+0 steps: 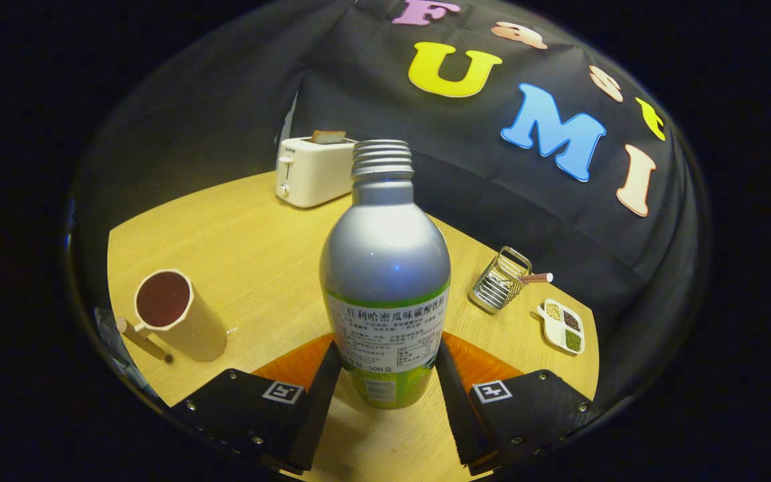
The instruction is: Take the bottle from table, then pour the juice into the cup, finally place the bottle on the coaster
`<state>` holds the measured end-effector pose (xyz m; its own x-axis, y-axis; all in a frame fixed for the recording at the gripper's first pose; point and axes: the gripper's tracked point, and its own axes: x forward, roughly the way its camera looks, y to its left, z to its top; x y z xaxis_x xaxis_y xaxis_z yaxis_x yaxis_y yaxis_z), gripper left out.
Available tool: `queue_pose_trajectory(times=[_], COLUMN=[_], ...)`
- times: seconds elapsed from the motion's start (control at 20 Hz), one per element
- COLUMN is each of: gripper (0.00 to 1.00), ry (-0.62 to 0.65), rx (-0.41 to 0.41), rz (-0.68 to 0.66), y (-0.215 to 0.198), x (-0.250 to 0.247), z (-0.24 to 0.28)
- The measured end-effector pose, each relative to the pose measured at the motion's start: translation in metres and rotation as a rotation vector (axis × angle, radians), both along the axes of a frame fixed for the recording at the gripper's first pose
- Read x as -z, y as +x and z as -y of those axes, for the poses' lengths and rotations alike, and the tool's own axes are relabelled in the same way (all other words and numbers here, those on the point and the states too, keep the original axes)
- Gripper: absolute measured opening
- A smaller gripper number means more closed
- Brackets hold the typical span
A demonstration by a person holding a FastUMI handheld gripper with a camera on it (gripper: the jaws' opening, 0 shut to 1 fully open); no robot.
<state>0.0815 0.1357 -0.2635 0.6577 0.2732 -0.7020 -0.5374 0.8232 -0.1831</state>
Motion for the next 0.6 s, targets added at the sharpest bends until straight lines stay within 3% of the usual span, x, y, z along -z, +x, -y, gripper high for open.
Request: queue_pose_trajectory(times=[0.6], gripper=[0.77], ry=[0.194], rx=[0.11], rz=[0.02], y=[0.053], x=[0.027], z=[-0.01])
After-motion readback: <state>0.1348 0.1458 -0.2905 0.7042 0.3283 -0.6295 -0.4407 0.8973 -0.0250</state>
